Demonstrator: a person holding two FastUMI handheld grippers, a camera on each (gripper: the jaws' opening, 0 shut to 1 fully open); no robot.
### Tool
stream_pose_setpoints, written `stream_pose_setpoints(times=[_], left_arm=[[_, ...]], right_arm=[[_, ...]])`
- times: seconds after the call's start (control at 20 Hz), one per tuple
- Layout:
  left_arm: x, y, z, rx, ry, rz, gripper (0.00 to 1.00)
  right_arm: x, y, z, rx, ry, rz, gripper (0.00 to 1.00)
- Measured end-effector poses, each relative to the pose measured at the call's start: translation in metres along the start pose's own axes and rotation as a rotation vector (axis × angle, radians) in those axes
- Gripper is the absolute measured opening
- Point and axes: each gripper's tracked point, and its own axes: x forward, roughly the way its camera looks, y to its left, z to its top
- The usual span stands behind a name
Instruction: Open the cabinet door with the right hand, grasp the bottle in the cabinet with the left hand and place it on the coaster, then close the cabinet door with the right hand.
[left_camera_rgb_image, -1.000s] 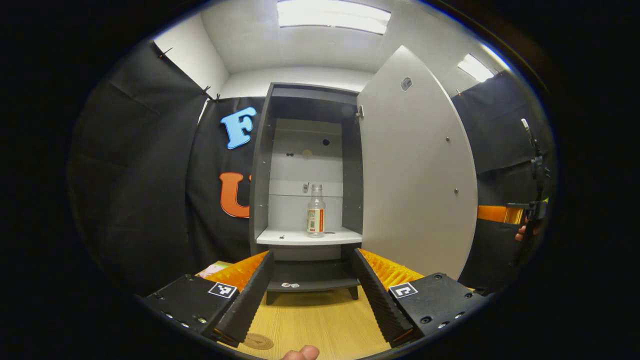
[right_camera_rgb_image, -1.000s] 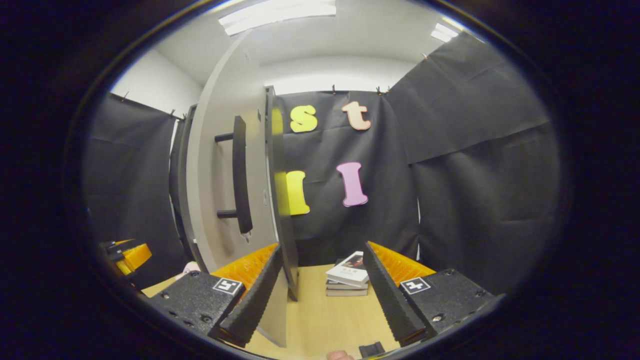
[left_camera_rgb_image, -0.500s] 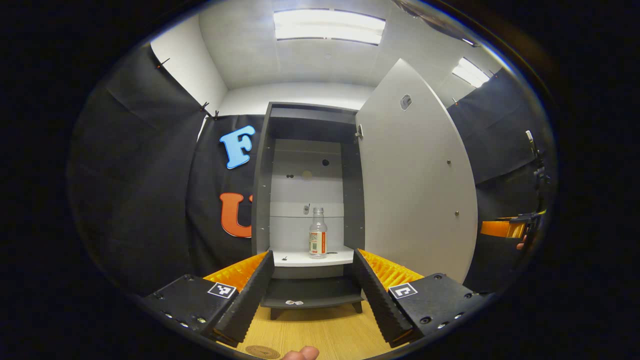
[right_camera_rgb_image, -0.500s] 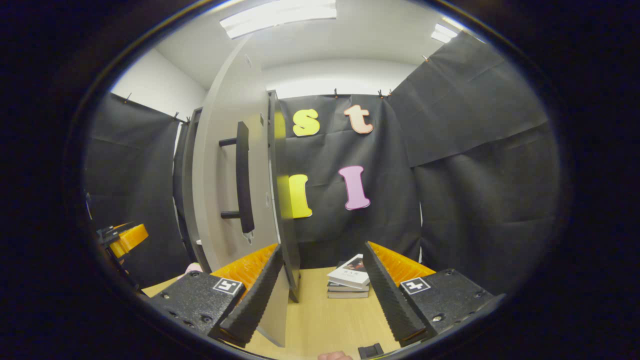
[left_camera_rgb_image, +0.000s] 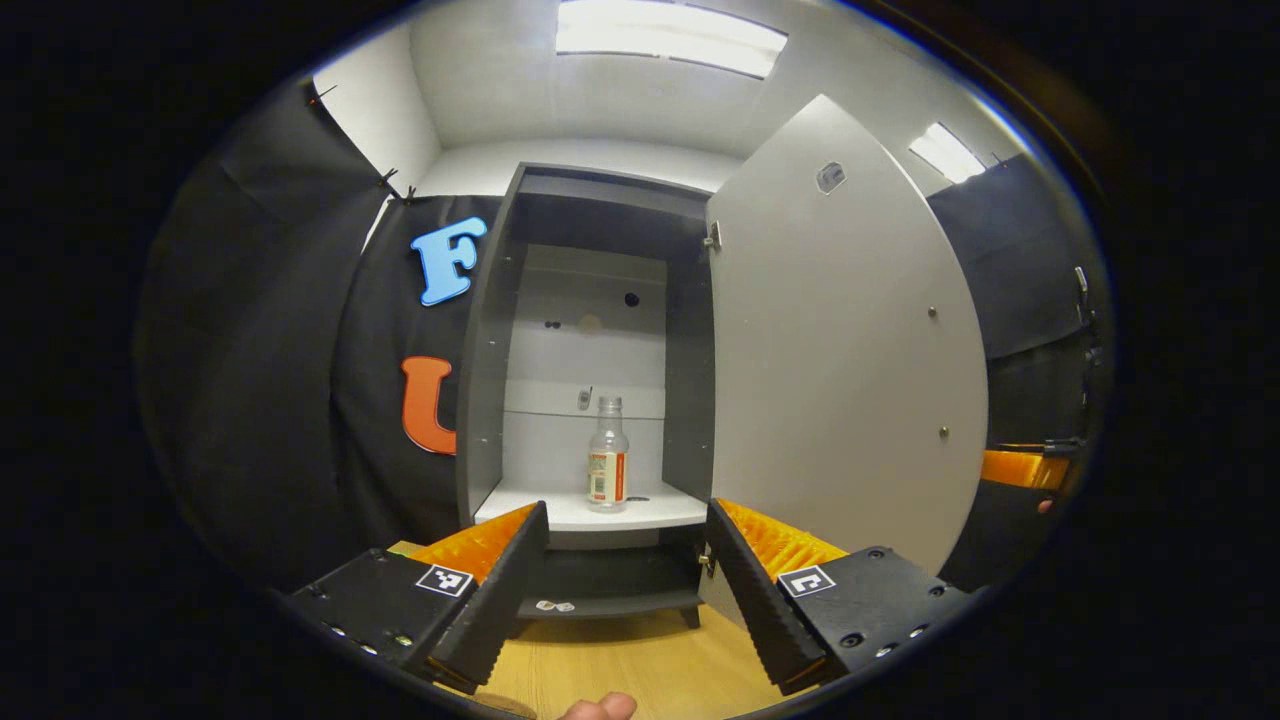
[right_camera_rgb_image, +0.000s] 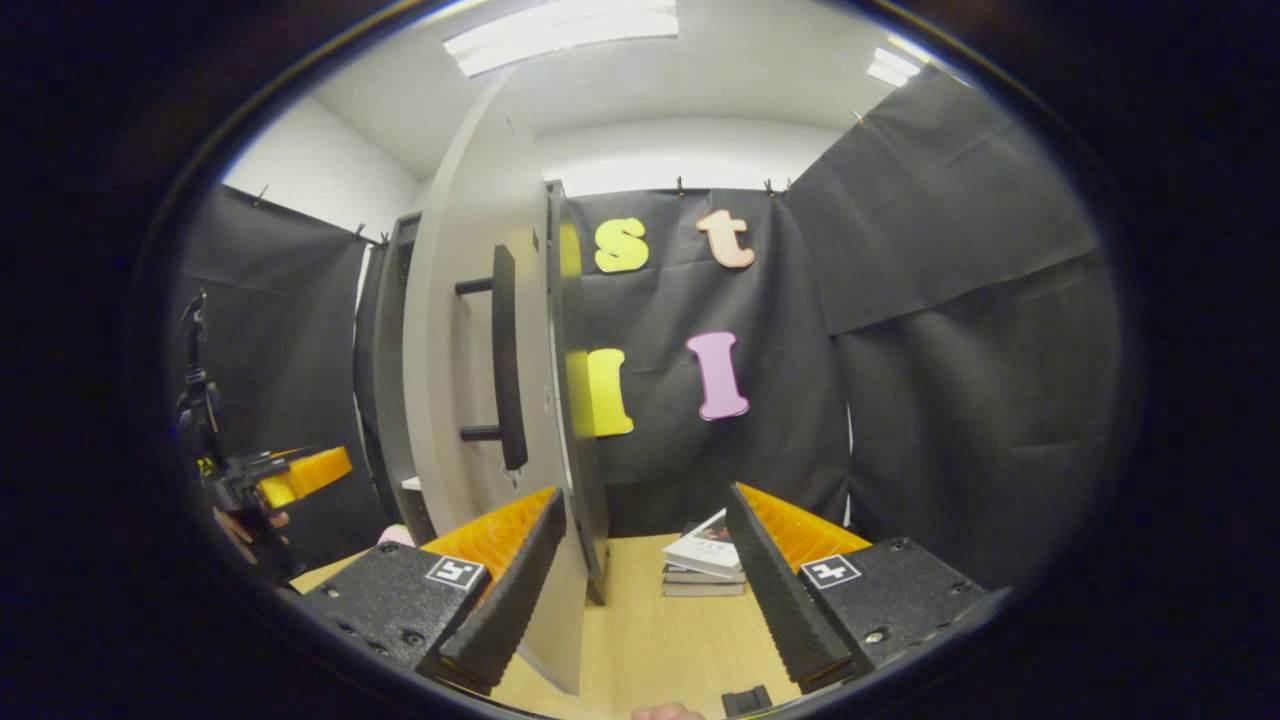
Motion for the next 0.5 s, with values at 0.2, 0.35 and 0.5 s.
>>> stream_pose_setpoints(times=[0.2,0.35,0.5], left_arm=[[0.093,0.006,-0.001,-0.018,0.048,-0.077,0.95],[0.164,0.019,-0.005,-0.019,0.079,-0.076,0.95],[0.226,0.037,-0.015,-0.026,0.111,-0.034,0.95]], right_arm=[[-0.008,-0.007,0.001,-0.003,0.006,-0.023,1.0],[-0.014,-0.016,0.001,0.002,0.007,-0.052,0.99],[-0.018,-0.028,-0.003,0.008,0.015,-0.093,1.0]])
